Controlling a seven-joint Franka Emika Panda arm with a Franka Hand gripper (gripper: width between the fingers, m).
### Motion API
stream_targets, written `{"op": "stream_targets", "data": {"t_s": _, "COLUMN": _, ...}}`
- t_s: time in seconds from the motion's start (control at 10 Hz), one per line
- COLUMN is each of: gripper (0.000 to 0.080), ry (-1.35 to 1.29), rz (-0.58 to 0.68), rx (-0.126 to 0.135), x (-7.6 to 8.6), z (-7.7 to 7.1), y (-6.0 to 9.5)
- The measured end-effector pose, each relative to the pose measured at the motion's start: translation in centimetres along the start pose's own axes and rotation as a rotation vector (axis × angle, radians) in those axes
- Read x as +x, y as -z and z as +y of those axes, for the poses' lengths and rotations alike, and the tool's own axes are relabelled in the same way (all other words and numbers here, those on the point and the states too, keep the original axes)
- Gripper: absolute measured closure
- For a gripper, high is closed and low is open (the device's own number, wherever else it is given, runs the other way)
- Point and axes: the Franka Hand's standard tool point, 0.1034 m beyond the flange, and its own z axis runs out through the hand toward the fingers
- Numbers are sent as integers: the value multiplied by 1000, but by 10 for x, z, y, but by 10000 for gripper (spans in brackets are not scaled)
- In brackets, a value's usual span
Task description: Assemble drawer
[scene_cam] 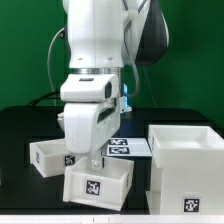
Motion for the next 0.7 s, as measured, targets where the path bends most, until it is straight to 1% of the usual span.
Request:
{"op": "stream_targets", "data": {"t_s": 0.1, "gripper": 761, "ry": -3, "rz": -7, "rx": 30, "x": 2, "z": 6, "y": 4}}
{"op": "stream_targets", "data": {"t_s": 0.2, "gripper": 761, "ry": -18, "rz": -9, "rx": 49, "x": 5, "z": 9, "y": 8}}
{"op": "stream_targets", "data": {"t_s": 0.3, "gripper": 761, "ry": -18, "rz": -7, "rx": 48, "x": 7, "z": 10, "y": 8}}
{"op": "stream_targets", "data": {"t_s": 0.6, "gripper": 761, "ry": -17, "rz": -9, "rx": 51, "x": 5, "z": 8, "y": 6}}
{"op": "stream_targets", "data": {"t_s": 0.7, "gripper": 761, "ry": 77, "rz": 1, "rx": 27, "x": 3, "z": 11, "y": 3}}
